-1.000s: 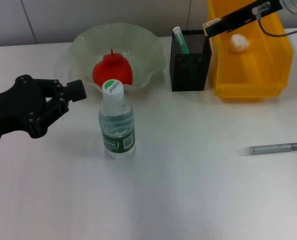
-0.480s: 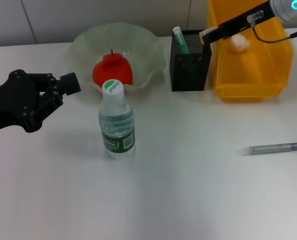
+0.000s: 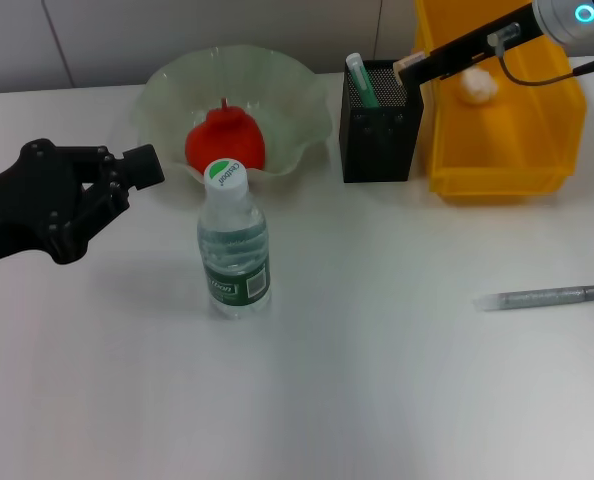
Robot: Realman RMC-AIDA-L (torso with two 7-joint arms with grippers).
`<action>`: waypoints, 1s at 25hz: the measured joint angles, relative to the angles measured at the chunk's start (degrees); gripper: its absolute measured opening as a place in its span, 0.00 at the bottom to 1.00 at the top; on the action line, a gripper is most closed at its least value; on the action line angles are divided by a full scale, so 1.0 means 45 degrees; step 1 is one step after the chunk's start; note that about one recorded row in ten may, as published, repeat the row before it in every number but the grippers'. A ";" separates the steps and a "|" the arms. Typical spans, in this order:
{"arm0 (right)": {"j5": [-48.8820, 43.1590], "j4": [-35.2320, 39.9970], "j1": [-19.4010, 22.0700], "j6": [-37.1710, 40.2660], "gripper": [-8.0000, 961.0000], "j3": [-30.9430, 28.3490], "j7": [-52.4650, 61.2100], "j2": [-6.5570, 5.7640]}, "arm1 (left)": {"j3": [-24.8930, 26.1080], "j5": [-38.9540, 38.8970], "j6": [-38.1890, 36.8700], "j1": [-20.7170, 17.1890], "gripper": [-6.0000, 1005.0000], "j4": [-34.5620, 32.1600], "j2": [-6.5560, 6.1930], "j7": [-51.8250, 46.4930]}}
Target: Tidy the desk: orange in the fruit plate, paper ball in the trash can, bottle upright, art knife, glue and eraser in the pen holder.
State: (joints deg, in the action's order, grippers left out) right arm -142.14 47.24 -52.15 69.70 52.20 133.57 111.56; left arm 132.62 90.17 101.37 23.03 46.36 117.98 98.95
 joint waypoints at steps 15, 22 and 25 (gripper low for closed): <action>0.0848 -0.1846 -0.0618 -0.1118 0.40 -0.0019 -0.1726 -0.0306 | 0.0020 -0.0004 0.0033 -0.0053 0.01 -0.0222 -0.0024 0.0168; 0.1455 -0.2232 -0.0584 -0.1543 0.41 -0.0021 -0.2500 -0.0308 | 0.0020 -0.0016 0.0034 -0.0088 0.01 -0.0256 -0.0021 0.0181; 0.1550 -0.2296 -0.0572 -0.1596 0.41 -0.0036 -0.2590 -0.0309 | 0.0021 -0.0018 0.0033 -0.0089 0.01 -0.0281 -0.0018 0.0181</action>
State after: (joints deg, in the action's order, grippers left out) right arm -135.17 36.91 -54.73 62.52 52.04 121.92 110.17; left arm 132.71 90.08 101.52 22.63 45.09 117.90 99.77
